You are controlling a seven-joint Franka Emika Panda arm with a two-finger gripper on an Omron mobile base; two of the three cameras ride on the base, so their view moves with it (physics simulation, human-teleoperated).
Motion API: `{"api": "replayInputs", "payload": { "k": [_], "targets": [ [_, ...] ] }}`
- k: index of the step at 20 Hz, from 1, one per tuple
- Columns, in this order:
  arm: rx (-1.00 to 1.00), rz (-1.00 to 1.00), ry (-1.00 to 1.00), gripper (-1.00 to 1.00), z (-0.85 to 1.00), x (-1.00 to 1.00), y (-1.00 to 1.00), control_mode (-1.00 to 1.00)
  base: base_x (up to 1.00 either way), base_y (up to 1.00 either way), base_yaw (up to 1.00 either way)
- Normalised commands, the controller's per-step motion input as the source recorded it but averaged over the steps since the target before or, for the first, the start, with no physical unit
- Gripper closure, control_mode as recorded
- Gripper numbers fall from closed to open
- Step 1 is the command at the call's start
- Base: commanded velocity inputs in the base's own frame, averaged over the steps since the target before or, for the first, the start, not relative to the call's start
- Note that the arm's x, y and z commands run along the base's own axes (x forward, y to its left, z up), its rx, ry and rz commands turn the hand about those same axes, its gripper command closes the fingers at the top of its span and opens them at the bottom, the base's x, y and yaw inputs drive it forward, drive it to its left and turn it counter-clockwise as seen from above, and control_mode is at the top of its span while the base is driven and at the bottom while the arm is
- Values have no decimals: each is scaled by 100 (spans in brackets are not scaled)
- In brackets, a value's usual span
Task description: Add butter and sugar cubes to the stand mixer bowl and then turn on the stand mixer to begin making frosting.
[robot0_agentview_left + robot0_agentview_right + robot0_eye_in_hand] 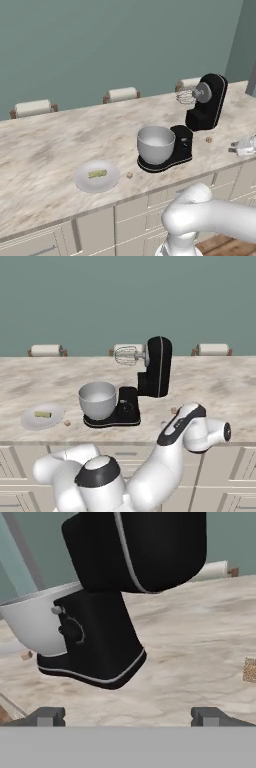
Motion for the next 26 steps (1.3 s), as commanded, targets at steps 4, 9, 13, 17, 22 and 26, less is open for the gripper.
{"api": "replayInputs", "payload": {
  "k": [4, 9, 13, 17, 22, 26],
  "targets": [
    [0, -2, -34, -100, 0, 10, 2, -100, 0, 0, 0],
    [-5, 0, -24, -100, 0, 9, 6, -100, 0, 0, 0],
    [-8, 0, -4, -100, -5, 18, 11, -100, 0, 0, 0],
    [-14, 0, 0, -100, 0, 26, 6, -100, 0, 0, 0],
    [-3, -2, 1, -100, -3, 25, -12, -100, 0, 0, 0],
    [0, -4, 11, -100, -19, 31, -19, -100, 0, 0, 0]
  ]
}}
